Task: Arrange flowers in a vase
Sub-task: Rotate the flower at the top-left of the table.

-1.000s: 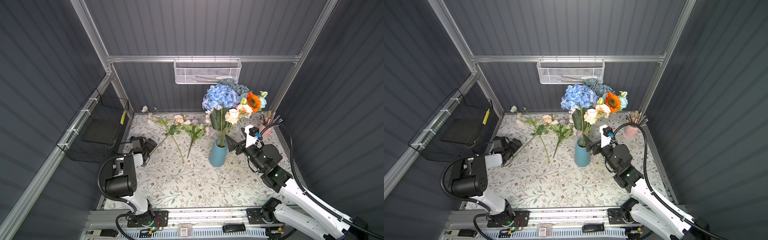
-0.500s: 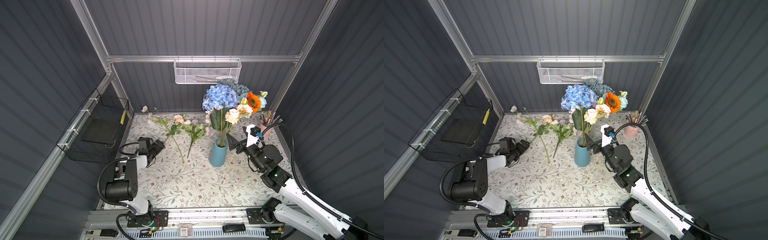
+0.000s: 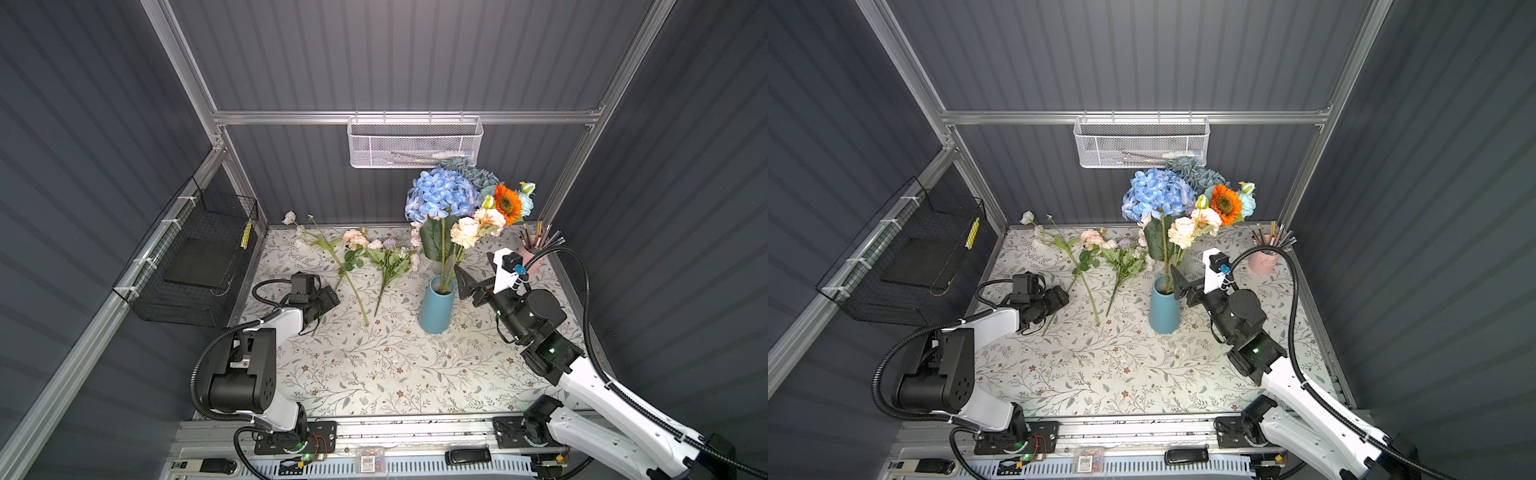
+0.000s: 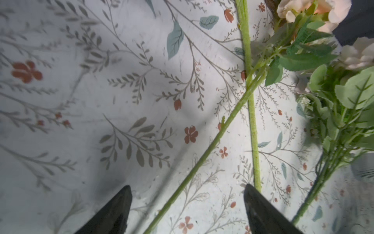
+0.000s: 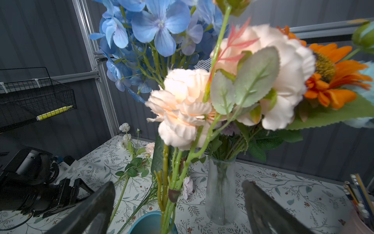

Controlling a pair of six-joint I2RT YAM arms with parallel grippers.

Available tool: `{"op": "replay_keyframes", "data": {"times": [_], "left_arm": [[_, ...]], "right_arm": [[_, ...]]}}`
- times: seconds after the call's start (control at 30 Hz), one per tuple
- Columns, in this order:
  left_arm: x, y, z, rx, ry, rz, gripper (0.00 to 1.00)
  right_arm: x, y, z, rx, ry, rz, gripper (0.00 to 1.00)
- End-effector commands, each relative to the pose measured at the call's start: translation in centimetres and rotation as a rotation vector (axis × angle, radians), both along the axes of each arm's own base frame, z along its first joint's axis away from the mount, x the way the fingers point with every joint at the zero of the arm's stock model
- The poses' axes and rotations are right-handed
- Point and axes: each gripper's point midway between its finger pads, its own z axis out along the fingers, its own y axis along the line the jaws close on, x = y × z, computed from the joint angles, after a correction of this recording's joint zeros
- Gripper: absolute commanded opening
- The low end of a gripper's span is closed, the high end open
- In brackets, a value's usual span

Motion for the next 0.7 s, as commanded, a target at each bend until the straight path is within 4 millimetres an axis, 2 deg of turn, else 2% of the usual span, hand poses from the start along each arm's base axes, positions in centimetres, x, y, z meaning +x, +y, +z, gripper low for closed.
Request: {"op": "replay_keyframes", "data": {"times": [0.0,0.17,0.4,0.67], "left_arm": [[0.0,0.7,-0.5,0.165,0.045,-0.065,0.82],[0.6,-0.1,-1.7,0.196,0.074,-0.111,0.72],[1.3,-1.2,-3.1,0.192,0.125,-0.144,0.64],[1.2,-1.7,-3.7,0.198,0.162,-0.176,0.31]], "right_arm": [[0.0,-0.6,0.7,0.016,-0.028,-0.025,0.99],[0.1,-0.4,0.6,0.014,-0.025,-0.022,0.99],[0.0,-0.5,0.5,0.022,-0.021,-0.02,0.99],[-0.2,-0.8,0.8,0.016,-0.032,-0.033,0.99]]}}
